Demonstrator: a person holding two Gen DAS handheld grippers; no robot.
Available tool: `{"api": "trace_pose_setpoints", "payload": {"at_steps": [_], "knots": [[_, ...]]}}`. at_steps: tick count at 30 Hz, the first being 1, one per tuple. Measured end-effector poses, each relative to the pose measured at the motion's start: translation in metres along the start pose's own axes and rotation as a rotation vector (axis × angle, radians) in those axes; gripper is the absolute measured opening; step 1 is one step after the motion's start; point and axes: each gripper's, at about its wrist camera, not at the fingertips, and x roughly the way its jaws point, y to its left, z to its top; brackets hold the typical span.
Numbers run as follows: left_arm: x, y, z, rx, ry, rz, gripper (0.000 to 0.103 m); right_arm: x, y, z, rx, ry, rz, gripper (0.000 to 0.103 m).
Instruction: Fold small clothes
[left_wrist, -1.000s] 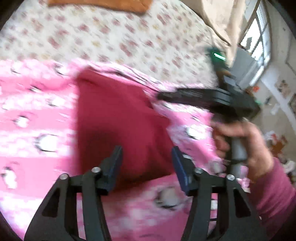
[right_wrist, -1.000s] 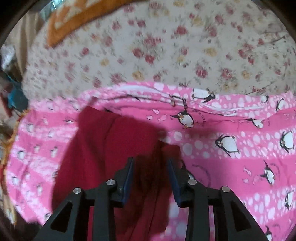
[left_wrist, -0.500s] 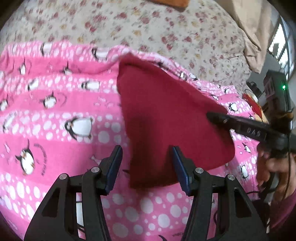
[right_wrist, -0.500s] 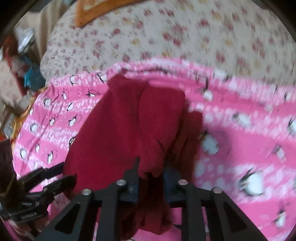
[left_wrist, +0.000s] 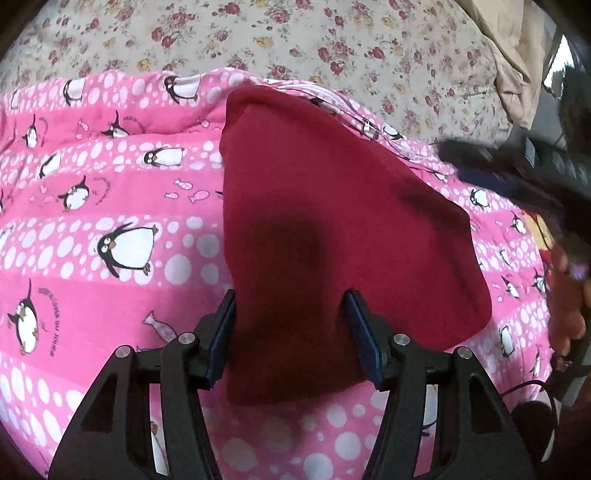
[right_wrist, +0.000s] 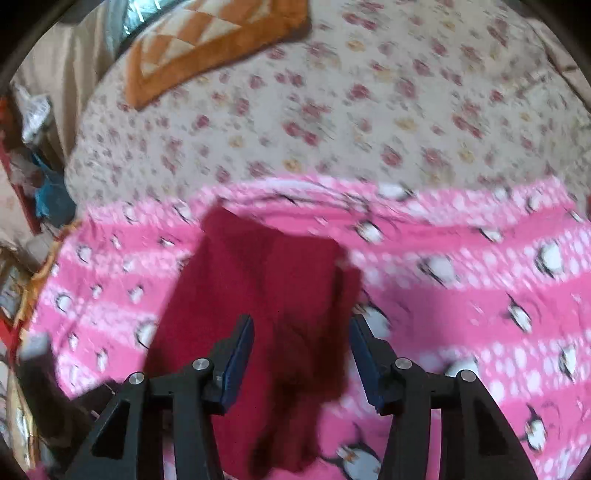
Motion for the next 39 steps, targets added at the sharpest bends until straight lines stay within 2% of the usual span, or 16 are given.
{"api": "trace_pose_setpoints", "payload": {"at_steps": [3, 7, 8, 10, 12, 15, 17, 20, 24, 29, 36, 39], "knots": [[0.000, 0.001, 0.001, -0.001, 0.002, -0.004, 0.059, 0.026, 0.024, 0.016, -0.055, 0.008, 0.033, 0.051], [0.002, 0.003, 0.001, -0.006, 0.000, -0.011, 0.059, 0.080, 0.035, 0.025, -0.060, 0.094, 0.059, 0.046], [0.003, 0.003, 0.001, -0.011, 0.001, -0.021, 0.060, 0.095, 0.031, 0.028, -0.052, 0.114, 0.025, 0.045], [0.004, 0.005, 0.001, -0.021, 0.004, -0.040, 0.060, 0.105, 0.019, 0.030, -0.048, 0.098, -0.093, 0.045], [0.006, 0.006, 0.001, -0.019, 0.005, -0.041, 0.065, 0.110, -0.001, 0.027, 0.038, 0.093, -0.133, 0.044], [0.008, 0.007, 0.001, -0.026, 0.013, -0.037, 0.066, 0.103, -0.019, 0.019, 0.113, 0.072, -0.091, 0.045], [0.007, 0.005, 0.000, -0.024, 0.010, -0.026, 0.066, 0.092, -0.021, 0.017, 0.119, 0.076, -0.092, 0.045], [0.007, 0.003, -0.002, -0.016, 0.000, -0.009, 0.066, 0.064, -0.007, 0.008, 0.036, 0.077, -0.114, 0.045], [0.007, 0.002, -0.002, -0.010, -0.003, 0.005, 0.066, 0.030, 0.009, -0.016, -0.057, 0.037, -0.095, 0.045], [0.009, -0.002, -0.002, 0.007, -0.001, 0.026, 0.066, 0.038, 0.009, -0.044, -0.102, 0.096, -0.153, 0.045], [0.010, -0.004, -0.003, 0.012, -0.006, 0.036, 0.066, 0.016, 0.002, -0.051, -0.056, 0.063, -0.133, 0.047], [0.011, -0.005, -0.004, 0.014, -0.004, 0.042, 0.066, 0.018, 0.002, -0.062, -0.051, 0.074, -0.087, 0.048]]}}
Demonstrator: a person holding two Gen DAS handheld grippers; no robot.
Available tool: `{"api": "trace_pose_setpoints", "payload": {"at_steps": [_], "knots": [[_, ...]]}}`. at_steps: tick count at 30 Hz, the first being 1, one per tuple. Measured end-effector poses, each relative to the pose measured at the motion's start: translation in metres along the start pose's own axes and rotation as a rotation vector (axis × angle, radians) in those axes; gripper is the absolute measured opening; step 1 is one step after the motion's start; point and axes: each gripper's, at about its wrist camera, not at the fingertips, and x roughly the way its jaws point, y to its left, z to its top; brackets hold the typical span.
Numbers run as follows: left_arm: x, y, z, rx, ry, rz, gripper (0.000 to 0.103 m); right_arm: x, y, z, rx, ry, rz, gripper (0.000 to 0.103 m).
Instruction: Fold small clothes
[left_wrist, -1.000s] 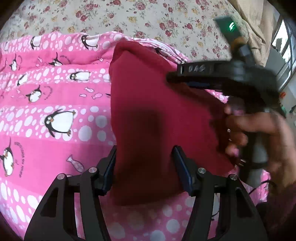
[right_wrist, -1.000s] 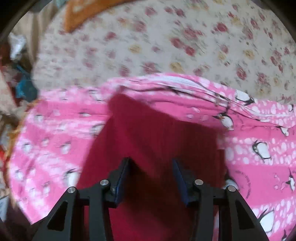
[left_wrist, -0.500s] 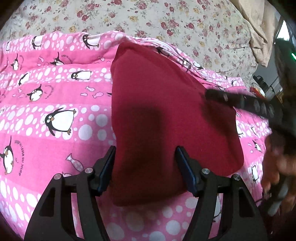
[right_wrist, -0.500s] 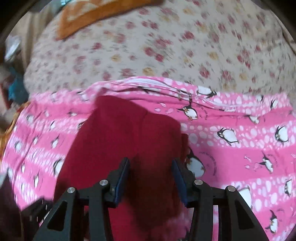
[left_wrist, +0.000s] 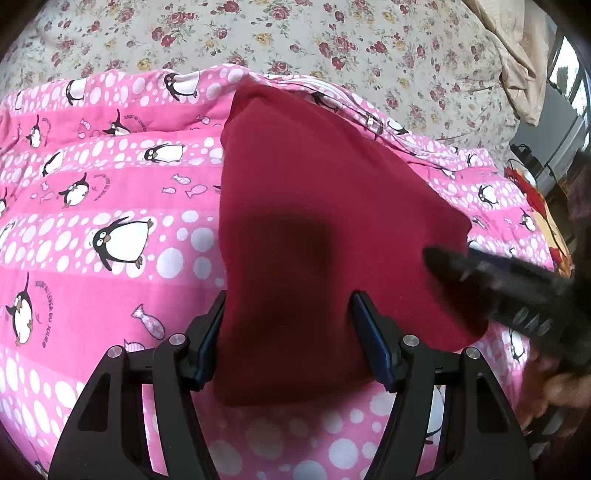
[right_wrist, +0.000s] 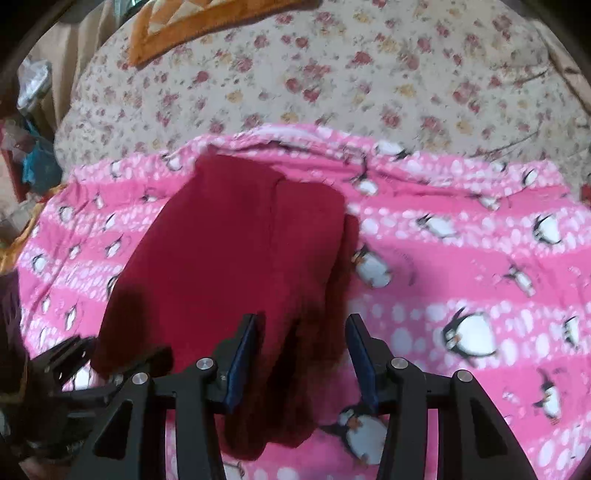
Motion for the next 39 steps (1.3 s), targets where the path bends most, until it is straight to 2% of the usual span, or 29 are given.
{"api": "trace_pose_setpoints", "payload": {"at_steps": [3, 8, 10, 11, 12, 19, 20, 21, 24, 28, 29, 31, 33, 34, 35, 37, 39], "knots": [[0.000, -0.001, -0.001, 0.014, -0.004, 0.006, 0.066, 0.011, -0.006, -0.011, 0.019, 0.019, 0.017, 0.050], [0.001, 0.000, 0.000, 0.013, 0.001, 0.011, 0.070, -0.006, -0.012, -0.002, 0.077, -0.007, 0.056, 0.052], [0.000, 0.001, 0.003, 0.013, 0.010, 0.006, 0.070, -0.014, -0.014, 0.005, 0.102, -0.048, 0.064, 0.060], [-0.001, 0.002, 0.005, 0.014, 0.014, 0.000, 0.070, -0.014, -0.015, 0.009, 0.113, -0.061, 0.065, 0.073], [-0.003, 0.002, 0.007, 0.014, 0.016, -0.006, 0.070, -0.014, -0.017, 0.013, 0.126, -0.069, 0.064, 0.078], [-0.009, 0.008, 0.023, 0.013, 0.011, -0.050, 0.070, 0.029, -0.034, 0.035, 0.232, -0.035, 0.122, 0.078], [-0.006, 0.010, 0.025, 0.006, 0.022, -0.062, 0.070, 0.034, -0.035, 0.036, 0.227, -0.031, 0.138, 0.071], [-0.005, 0.012, 0.027, -0.001, 0.029, -0.074, 0.070, 0.040, -0.035, 0.037, 0.211, -0.024, 0.152, 0.049], [0.000, 0.019, 0.034, -0.037, 0.040, -0.135, 0.070, 0.043, -0.039, 0.034, 0.197, -0.044, 0.171, 0.035], [0.009, 0.030, 0.045, -0.105, 0.038, -0.215, 0.071, 0.035, -0.048, 0.035, 0.189, -0.033, 0.174, 0.030], [0.010, 0.031, 0.047, -0.114, 0.035, -0.222, 0.075, 0.036, -0.047, 0.034, 0.186, -0.031, 0.181, 0.030], [0.015, 0.033, 0.049, -0.128, 0.026, -0.227, 0.078, 0.035, -0.049, 0.033, 0.192, -0.038, 0.198, 0.036], [0.022, 0.035, 0.051, -0.136, 0.039, -0.246, 0.079, 0.033, -0.053, 0.033, 0.207, -0.052, 0.171, 0.082], [0.027, 0.036, 0.052, -0.144, 0.055, -0.256, 0.080, 0.035, -0.057, 0.031, 0.225, -0.059, 0.165, 0.088], [0.032, 0.036, 0.053, -0.151, 0.071, -0.262, 0.083, 0.038, -0.059, 0.030, 0.238, -0.051, 0.178, 0.089], [0.041, 0.036, 0.056, -0.163, 0.099, -0.279, 0.084, 0.054, -0.067, 0.027, 0.291, 0.006, 0.243, 0.089], [0.046, 0.037, 0.057, -0.165, 0.114, -0.293, 0.086, 0.067, -0.073, 0.025, 0.343, 0.009, 0.327, 0.091]]}}
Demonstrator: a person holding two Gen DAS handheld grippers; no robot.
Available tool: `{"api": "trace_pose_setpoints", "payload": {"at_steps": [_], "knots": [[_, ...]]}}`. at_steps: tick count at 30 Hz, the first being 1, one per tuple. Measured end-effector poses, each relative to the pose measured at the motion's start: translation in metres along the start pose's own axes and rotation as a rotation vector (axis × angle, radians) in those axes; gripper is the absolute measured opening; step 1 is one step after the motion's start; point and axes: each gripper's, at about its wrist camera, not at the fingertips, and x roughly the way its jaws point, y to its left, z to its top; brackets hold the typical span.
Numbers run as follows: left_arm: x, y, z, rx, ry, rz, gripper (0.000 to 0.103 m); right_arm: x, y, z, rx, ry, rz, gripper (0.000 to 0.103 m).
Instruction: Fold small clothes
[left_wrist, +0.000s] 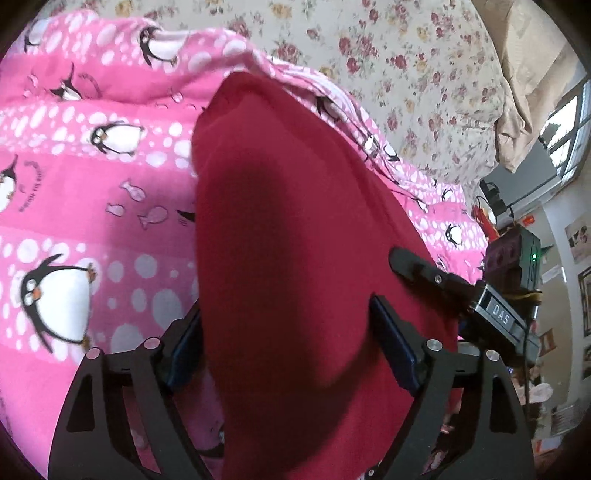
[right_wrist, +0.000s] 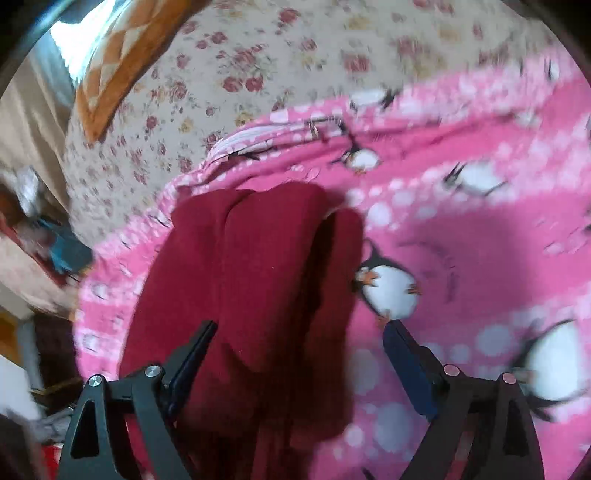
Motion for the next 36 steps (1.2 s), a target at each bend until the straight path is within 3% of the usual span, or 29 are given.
{"api": "trace_pose_setpoints", "payload": {"at_steps": [2, 4, 5, 9, 13, 20, 22, 25, 26, 31, 34, 36], "knots": [[0.003, 0.001, 0.001, 0.005, 0.015, -0.008, 0.086, 0.005, 0.002, 0.002, -0.017, -0.020, 0.024, 0.090], [0.002, -0.002, 0.002, 0.030, 0.023, -0.013, 0.073, 0.009, 0.006, 0.003, -0.038, -0.015, 0.043, 0.071], [0.000, -0.004, 0.001, 0.037, 0.021, -0.008, 0.068, 0.012, 0.010, 0.002, -0.041, 0.003, 0.079, 0.054], [-0.023, -0.014, -0.007, 0.081, 0.003, 0.002, 0.056, 0.001, 0.021, -0.003, -0.033, 0.004, 0.078, 0.040], [-0.067, -0.024, -0.030, 0.103, 0.015, -0.016, 0.056, -0.026, 0.040, -0.013, -0.045, 0.038, 0.172, 0.039], [-0.116, -0.017, -0.101, 0.096, 0.041, 0.039, 0.056, -0.057, 0.084, -0.073, -0.138, 0.140, 0.200, 0.038], [-0.107, -0.010, -0.122, 0.099, 0.043, 0.098, 0.057, -0.052, 0.088, -0.094, -0.155, 0.176, 0.170, 0.038], [-0.103, -0.001, -0.137, 0.072, -0.020, 0.145, 0.076, -0.039, 0.088, -0.110, -0.210, 0.191, 0.042, 0.051], [-0.106, 0.000, -0.139, 0.066, -0.039, 0.156, 0.080, -0.042, 0.090, -0.113, -0.235, 0.177, -0.008, 0.061], [-0.133, -0.001, -0.144, 0.082, -0.105, 0.228, 0.080, -0.088, 0.120, -0.121, -0.380, 0.011, -0.141, 0.062], [-0.142, -0.003, -0.143, 0.102, -0.139, 0.282, 0.080, -0.104, 0.144, -0.125, -0.450, -0.057, -0.104, 0.061], [-0.148, -0.001, -0.142, 0.098, -0.170, 0.321, 0.080, -0.103, 0.159, -0.131, -0.486, -0.053, -0.034, 0.054]]}}
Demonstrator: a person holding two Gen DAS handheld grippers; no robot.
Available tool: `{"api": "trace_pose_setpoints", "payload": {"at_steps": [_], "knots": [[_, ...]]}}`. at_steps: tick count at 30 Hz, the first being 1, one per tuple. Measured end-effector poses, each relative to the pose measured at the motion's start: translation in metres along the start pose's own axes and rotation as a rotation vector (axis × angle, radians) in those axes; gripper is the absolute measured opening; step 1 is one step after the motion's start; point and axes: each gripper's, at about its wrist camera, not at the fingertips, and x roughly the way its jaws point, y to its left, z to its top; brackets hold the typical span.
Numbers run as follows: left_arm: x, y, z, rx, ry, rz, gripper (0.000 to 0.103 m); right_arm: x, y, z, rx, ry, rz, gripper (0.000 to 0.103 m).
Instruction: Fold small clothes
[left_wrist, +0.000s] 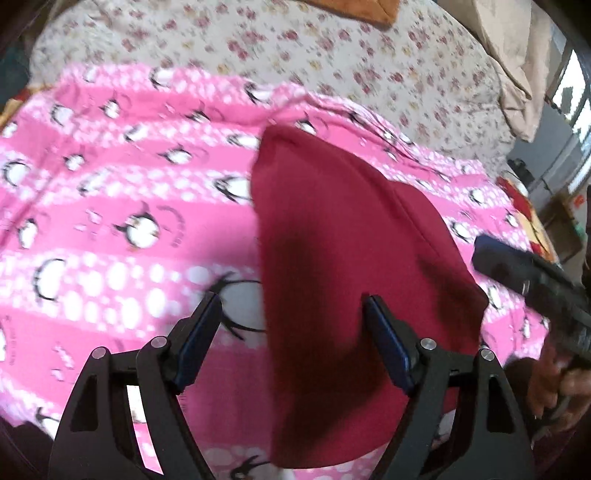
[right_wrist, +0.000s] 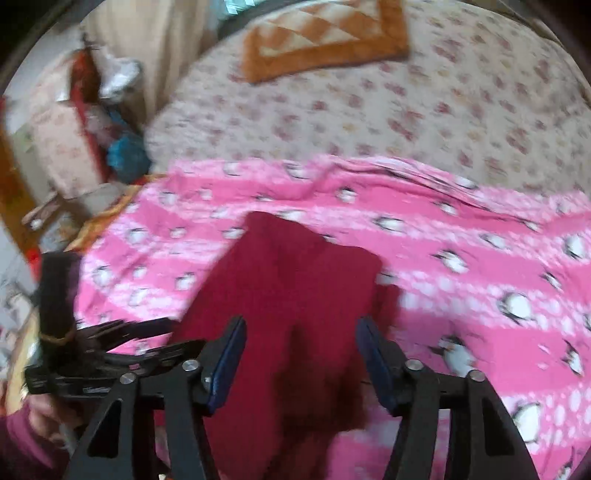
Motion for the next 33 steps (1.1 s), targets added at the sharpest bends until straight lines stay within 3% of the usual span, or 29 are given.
{"api": "trace_pose_setpoints", "payload": {"at_steps": [2, 5, 9, 13, 20, 26, 33], "knots": [[-0.003, 0.004, 0.001, -0.007, -0.014, 0.034, 0.080, 0.008, 0.015, -0.001, -0.058, 0.031, 0.026, 0.052], [-0.003, 0.007, 0.003, -0.010, -0.027, 0.055, 0.080, 0.024, 0.020, -0.010, -0.121, 0.086, -0.017, 0.049], [-0.004, 0.005, 0.004, -0.013, -0.044, 0.067, 0.080, 0.041, -0.004, -0.026, -0.052, 0.152, -0.049, 0.048], [-0.008, -0.004, 0.002, 0.009, -0.071, 0.113, 0.080, 0.040, -0.003, -0.030, -0.057, 0.135, -0.067, 0.048], [-0.024, -0.012, -0.001, 0.016, -0.128, 0.128, 0.080, 0.007, 0.005, -0.027, 0.036, 0.060, -0.036, 0.051], [-0.033, -0.018, -0.004, 0.014, -0.154, 0.127, 0.080, -0.008, 0.013, -0.032, 0.053, 0.044, -0.108, 0.053], [-0.034, -0.024, -0.009, 0.035, -0.144, 0.140, 0.080, -0.016, 0.011, -0.032, 0.078, 0.018, -0.110, 0.066]]}}
